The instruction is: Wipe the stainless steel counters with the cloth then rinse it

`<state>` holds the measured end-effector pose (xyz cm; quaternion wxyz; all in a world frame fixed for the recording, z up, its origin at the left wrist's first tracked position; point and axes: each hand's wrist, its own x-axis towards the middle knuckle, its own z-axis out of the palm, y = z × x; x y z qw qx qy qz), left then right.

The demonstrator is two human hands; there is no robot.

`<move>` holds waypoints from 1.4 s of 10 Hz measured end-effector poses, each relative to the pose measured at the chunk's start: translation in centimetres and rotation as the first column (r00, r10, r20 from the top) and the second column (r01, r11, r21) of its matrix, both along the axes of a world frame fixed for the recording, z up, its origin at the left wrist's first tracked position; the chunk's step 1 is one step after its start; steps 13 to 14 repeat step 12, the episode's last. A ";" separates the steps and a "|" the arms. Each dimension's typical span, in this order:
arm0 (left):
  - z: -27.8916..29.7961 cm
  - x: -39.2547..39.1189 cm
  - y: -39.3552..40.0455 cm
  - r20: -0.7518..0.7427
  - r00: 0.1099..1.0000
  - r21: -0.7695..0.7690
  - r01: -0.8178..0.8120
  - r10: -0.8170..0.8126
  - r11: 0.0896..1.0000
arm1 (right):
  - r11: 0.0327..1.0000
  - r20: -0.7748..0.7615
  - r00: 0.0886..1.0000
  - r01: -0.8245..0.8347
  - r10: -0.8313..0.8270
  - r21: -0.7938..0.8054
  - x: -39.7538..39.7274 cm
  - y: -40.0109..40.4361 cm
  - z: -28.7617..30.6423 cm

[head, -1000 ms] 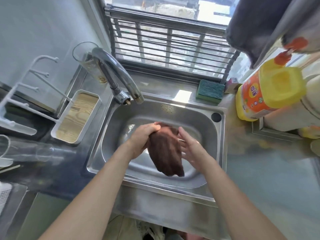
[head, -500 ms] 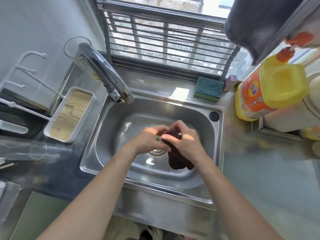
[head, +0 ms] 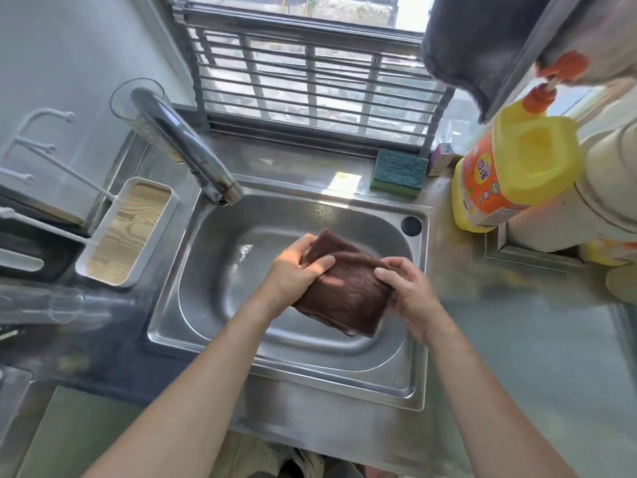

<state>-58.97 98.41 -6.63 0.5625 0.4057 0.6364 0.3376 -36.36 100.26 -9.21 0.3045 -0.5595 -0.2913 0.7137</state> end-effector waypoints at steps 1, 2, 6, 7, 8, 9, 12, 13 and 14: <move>-0.1 4.1 -0.2 0.200 0.980 -0.105 0.002 0.019 0.994 | 0.979 0.191 0.962 0.178 -0.194 0.099 2.5 0.1 1.2; 0.4 9.4 -0.1 0.361 0.933 -0.154 0.064 -0.004 0.986 | 0.945 0.442 0.838 0.247 -0.320 0.216 7.0 0.4 3.1; -0.4 22.0 0.4 -0.688 0.720 0.331 0.421 -0.089 0.844 | 0.900 0.928 0.164 -0.238 -0.335 0.366 15.0 -2.9 1.6; -2.8 22.3 -0.3 -0.811 0.539 0.249 0.672 -0.229 0.697 | 0.889 0.976 0.168 -0.414 -0.137 0.196 13.4 -5.8 -2.0; -5.2 22.4 -1.2 -0.889 0.380 0.105 0.712 -0.255 0.694 | 0.888 0.983 0.161 -0.434 -0.089 0.152 13.4 -5.7 -3.6; -5.4 22.8 -0.8 -0.916 0.307 0.042 0.711 -0.257 0.702 | 0.882 0.991 0.128 -0.460 -0.042 0.097 14.1 -4.1 -3.5; 2.9 20.9 -0.3 -0.694 0.720 0.404 0.404 -0.013 0.821 | 0.918 0.818 0.534 -0.177 -0.213 0.354 14.4 -3.5 1.6; 2.9 20.9 -0.3 -0.694 0.720 0.404 0.404 -0.013 0.821 | 0.918 0.818 0.534 -0.177 -0.213 0.354 14.4 -3.5 1.6; 2.9 20.9 -0.3 -0.694 0.720 0.404 0.404 -0.013 0.821 | 0.918 0.818 0.534 -0.177 -0.213 0.354 14.4 -3.5 1.6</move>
